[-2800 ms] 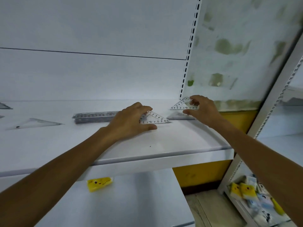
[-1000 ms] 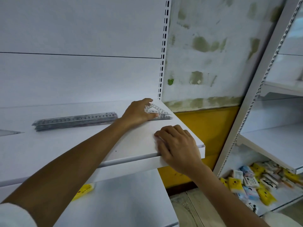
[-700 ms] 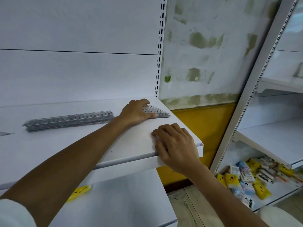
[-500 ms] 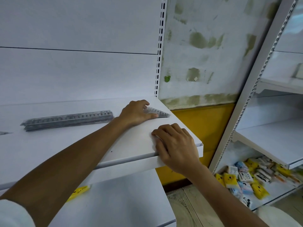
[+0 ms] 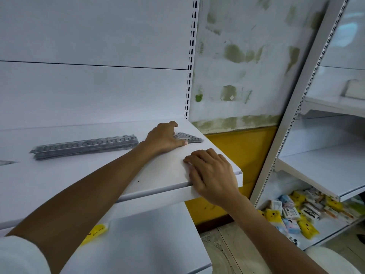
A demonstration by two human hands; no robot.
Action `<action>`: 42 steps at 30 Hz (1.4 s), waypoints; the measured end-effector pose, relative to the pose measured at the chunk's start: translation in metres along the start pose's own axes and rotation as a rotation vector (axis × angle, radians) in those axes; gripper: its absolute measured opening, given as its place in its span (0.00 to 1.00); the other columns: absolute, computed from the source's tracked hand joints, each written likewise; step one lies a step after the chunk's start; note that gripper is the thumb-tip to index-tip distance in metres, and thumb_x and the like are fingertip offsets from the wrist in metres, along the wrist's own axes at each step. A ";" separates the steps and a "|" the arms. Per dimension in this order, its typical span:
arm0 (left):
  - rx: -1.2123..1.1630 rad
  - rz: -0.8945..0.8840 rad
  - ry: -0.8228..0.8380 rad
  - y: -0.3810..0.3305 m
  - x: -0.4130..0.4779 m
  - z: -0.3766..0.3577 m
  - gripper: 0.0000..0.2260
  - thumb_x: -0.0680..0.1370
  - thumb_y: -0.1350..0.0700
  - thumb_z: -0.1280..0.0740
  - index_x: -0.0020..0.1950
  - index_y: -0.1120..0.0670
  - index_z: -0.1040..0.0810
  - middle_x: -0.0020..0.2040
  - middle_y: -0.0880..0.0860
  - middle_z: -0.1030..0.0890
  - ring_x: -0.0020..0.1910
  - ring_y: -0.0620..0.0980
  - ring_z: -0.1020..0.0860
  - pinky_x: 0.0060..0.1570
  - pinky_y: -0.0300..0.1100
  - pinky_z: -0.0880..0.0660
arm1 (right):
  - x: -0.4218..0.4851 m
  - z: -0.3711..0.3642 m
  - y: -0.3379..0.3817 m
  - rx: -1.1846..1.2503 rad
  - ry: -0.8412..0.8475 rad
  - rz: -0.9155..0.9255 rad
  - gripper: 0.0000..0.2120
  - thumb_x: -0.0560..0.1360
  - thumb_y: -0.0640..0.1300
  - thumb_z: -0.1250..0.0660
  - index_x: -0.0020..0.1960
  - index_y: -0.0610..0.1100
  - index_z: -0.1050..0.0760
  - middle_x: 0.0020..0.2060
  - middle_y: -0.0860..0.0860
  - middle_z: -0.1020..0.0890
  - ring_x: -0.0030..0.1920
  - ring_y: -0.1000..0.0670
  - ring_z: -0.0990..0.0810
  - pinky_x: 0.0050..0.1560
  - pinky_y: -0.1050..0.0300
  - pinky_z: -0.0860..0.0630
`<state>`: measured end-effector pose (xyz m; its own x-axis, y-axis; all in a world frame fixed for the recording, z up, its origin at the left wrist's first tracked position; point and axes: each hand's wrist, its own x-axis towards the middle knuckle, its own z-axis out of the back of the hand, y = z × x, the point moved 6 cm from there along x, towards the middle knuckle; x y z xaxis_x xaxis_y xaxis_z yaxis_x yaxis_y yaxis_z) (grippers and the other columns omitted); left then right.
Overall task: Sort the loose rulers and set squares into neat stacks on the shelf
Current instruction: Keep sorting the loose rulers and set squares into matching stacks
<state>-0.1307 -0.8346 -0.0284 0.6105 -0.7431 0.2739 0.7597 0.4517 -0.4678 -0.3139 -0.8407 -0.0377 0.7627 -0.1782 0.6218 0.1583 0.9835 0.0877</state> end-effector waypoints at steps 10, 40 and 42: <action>-0.001 -0.122 -0.174 0.018 -0.036 0.076 0.17 0.75 0.49 0.34 0.61 0.55 0.26 0.55 0.51 0.24 0.50 0.49 0.25 0.50 0.40 0.31 | 0.058 -0.011 -0.003 0.344 0.156 -0.215 0.10 0.72 0.44 0.32 0.53 0.46 0.22 0.52 0.52 0.20 0.45 0.56 0.24 0.47 0.66 0.32; 0.166 0.572 -0.401 0.476 -0.417 0.399 0.15 0.74 0.46 0.34 0.60 0.49 0.25 0.57 0.49 0.22 0.53 0.45 0.25 0.50 0.39 0.32 | 0.211 -0.188 0.542 0.579 0.505 0.429 0.19 0.72 0.50 0.31 0.60 0.45 0.27 0.55 0.47 0.22 0.46 0.53 0.27 0.50 0.62 0.32; 0.232 0.571 -0.301 0.487 -0.414 0.401 0.19 0.74 0.43 0.35 0.64 0.48 0.27 0.63 0.49 0.24 0.59 0.48 0.27 0.55 0.40 0.33 | 0.210 -0.201 0.556 0.504 0.575 0.413 0.23 0.72 0.57 0.33 0.61 0.47 0.29 0.57 0.48 0.23 0.49 0.52 0.26 0.51 0.59 0.32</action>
<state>0.0759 -0.1089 -0.0321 0.9398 -0.2023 0.2756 0.3079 0.8510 -0.4254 0.0604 -0.3375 -0.0152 0.9178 0.3414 0.2025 -0.3940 0.8455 0.3604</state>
